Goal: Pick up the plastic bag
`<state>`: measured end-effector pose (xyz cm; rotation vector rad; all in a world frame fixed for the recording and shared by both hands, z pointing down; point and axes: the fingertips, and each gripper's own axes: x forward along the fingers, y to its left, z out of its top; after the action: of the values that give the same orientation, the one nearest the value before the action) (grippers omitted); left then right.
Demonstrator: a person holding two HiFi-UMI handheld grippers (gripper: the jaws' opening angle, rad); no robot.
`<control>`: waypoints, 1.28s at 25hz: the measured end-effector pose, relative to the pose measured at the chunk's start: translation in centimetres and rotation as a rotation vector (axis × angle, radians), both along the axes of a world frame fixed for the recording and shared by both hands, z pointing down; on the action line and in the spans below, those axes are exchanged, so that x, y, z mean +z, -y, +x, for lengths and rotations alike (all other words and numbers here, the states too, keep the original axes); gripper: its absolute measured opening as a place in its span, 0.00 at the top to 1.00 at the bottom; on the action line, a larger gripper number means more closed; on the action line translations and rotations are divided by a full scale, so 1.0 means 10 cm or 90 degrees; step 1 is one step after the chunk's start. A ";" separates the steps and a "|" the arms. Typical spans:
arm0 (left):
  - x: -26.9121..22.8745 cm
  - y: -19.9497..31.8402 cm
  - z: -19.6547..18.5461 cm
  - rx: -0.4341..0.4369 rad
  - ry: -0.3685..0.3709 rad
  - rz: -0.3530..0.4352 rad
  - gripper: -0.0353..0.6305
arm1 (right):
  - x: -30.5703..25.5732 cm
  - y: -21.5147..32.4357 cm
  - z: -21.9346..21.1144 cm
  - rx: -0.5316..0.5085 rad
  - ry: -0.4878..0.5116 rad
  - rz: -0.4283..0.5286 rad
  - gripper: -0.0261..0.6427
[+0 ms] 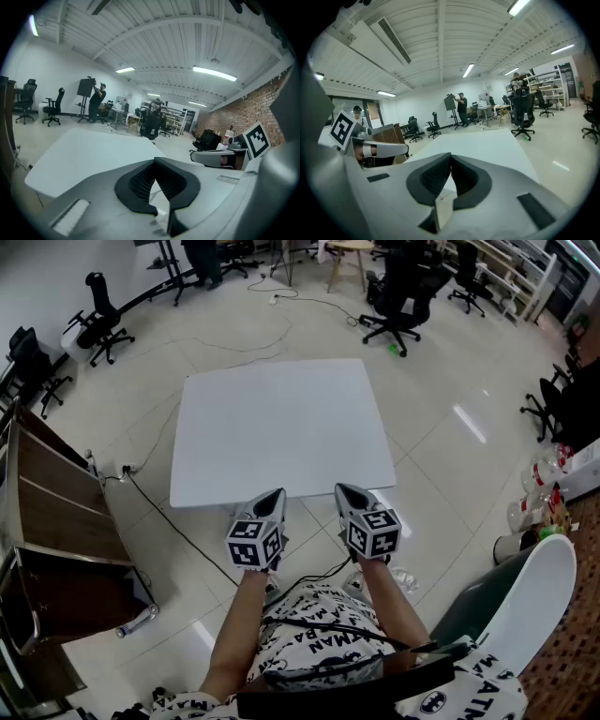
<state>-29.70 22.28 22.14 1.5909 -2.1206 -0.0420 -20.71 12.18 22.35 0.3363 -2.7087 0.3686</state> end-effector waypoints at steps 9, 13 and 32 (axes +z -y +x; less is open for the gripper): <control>0.11 0.19 0.27 0.045 -0.007 -0.018 0.95 | 0.06 0.12 0.23 0.032 0.010 -0.007 0.94; 0.18 0.34 0.51 0.090 -0.013 -0.037 0.95 | 0.10 0.25 0.45 0.071 0.015 -0.014 0.93; 1.02 1.46 2.43 0.351 -0.054 -0.142 0.95 | 1.17 0.84 2.10 0.216 -0.070 -0.122 0.63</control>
<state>-5.40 7.71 32.39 1.9329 -1.5011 0.2929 0.28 3.75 34.00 0.7395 -2.4811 0.6782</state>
